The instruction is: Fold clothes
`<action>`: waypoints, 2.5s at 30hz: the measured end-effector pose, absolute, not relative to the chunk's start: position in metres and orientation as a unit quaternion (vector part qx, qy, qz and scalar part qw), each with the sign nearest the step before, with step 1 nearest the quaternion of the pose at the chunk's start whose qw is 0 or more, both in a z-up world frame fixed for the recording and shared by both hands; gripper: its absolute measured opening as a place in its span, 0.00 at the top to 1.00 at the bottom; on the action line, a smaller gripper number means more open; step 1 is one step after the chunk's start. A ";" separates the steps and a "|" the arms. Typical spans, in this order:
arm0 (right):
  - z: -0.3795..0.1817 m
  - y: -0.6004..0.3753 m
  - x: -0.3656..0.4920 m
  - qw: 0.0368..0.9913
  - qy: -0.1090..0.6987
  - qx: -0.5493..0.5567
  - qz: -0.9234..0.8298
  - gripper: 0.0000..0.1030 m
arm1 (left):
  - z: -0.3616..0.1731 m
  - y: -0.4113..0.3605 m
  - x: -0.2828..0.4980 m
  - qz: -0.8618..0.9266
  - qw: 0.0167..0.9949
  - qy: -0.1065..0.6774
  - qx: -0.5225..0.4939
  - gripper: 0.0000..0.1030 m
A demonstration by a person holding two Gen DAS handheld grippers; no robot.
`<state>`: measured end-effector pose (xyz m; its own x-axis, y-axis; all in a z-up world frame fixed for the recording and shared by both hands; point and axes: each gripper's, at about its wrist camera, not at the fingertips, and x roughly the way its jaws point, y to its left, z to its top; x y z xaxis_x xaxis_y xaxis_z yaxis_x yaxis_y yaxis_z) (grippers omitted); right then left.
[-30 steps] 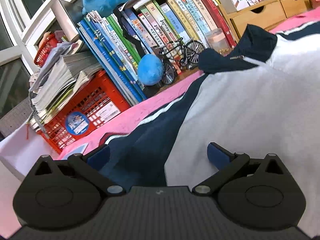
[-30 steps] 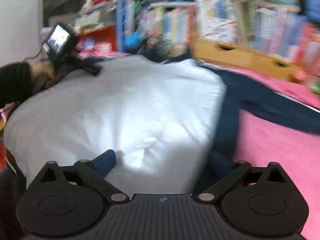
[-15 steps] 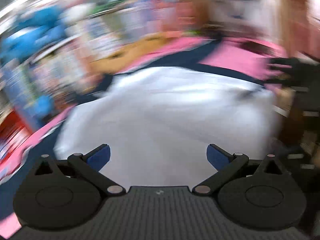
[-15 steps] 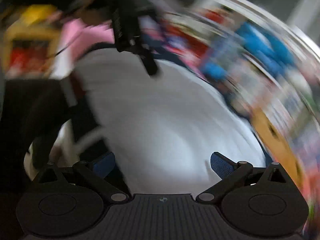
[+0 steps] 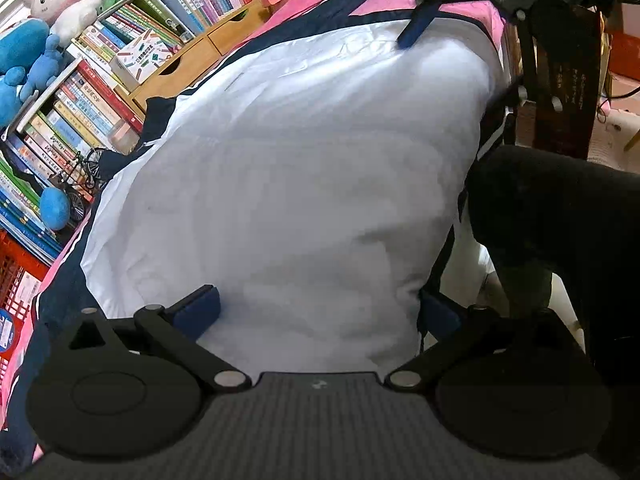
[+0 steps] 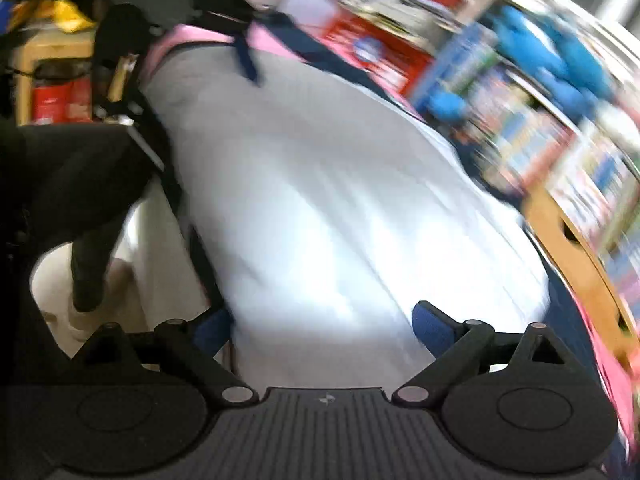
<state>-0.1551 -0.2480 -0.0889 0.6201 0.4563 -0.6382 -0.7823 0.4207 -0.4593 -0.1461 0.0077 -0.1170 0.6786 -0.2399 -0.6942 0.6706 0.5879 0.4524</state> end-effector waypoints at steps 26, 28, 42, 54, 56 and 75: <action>-0.028 -0.261 -0.154 0.955 0.202 -0.043 0.212 0.00 | -0.035 0.050 -0.118 -0.021 0.924 0.381 -0.007 0.00; -0.042 -0.257 -0.156 0.960 0.208 -0.023 0.185 0.00 | -0.045 0.044 -0.112 -0.020 0.918 0.397 -0.017 0.00; -0.084 -0.256 -0.162 0.954 0.256 0.003 0.155 0.00 | -0.064 0.029 -0.118 -0.002 0.913 0.408 0.010 0.00; -0.100 -0.240 -0.168 0.959 0.242 -0.032 0.144 0.00 | -0.069 0.027 -0.128 0.003 0.923 0.386 0.007 0.00; -0.098 -0.243 -0.166 0.959 0.242 -0.032 0.145 0.00 | -0.069 0.027 -0.130 0.002 0.923 0.384 0.008 0.00; -0.054 -0.296 -0.165 0.980 0.192 -0.015 0.047 0.00 | -0.043 0.016 -0.117 -0.023 0.927 0.374 0.017 0.00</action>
